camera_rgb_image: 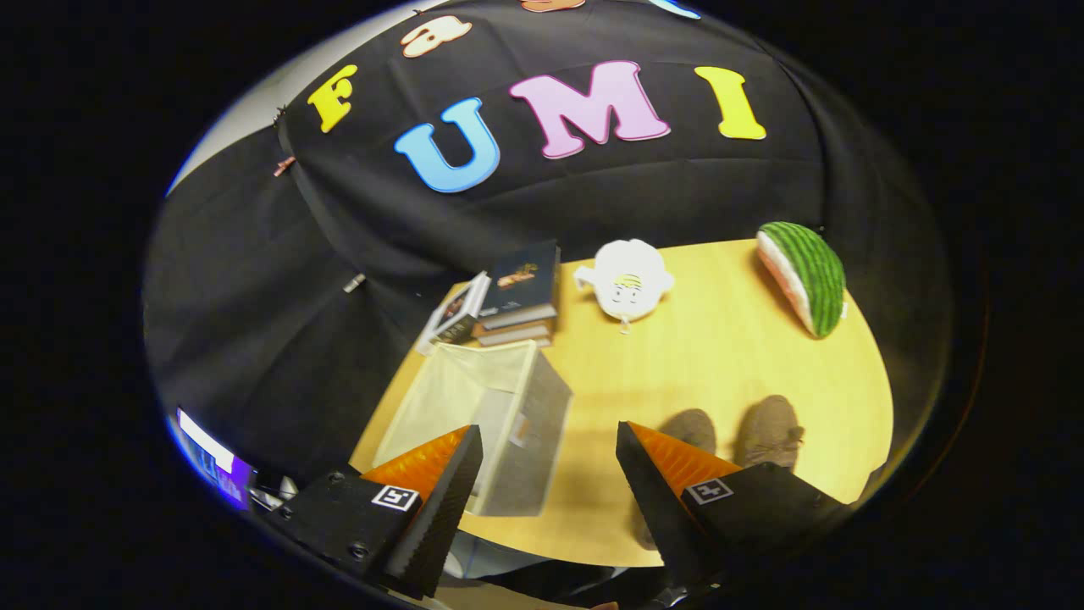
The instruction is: Open the storage box then place both shoes into the box .Put the left shoe in first, then the right shoe, with the right side of both shoes facing outward in a uniform manner.
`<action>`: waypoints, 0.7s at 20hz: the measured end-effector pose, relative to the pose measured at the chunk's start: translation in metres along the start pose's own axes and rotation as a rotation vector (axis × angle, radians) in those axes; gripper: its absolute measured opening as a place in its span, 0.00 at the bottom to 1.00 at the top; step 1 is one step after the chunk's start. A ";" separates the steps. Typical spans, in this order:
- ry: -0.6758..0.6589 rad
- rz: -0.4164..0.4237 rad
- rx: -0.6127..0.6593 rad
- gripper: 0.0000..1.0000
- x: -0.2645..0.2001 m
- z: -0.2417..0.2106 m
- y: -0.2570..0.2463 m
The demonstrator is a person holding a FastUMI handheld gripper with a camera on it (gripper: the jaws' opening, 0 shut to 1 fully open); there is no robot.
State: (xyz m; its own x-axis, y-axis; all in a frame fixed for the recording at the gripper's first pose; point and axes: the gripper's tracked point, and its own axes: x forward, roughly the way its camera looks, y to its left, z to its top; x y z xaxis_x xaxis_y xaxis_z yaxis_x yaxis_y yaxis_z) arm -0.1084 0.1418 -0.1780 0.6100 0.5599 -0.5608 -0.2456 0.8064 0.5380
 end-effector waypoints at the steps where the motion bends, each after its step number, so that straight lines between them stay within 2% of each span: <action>1: 0.019 -0.021 -0.010 0.98 0.002 -0.013 -0.015; 10: 0.167 -0.202 -0.071 0.91 0.037 -0.093 -0.126; 14: 0.211 -0.197 -0.109 0.83 0.065 -0.111 -0.138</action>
State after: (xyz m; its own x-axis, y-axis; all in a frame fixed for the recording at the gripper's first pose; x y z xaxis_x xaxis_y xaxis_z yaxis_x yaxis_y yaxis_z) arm -0.1182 0.0883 -0.3583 0.4870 0.4083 -0.7721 -0.2246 0.9128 0.3411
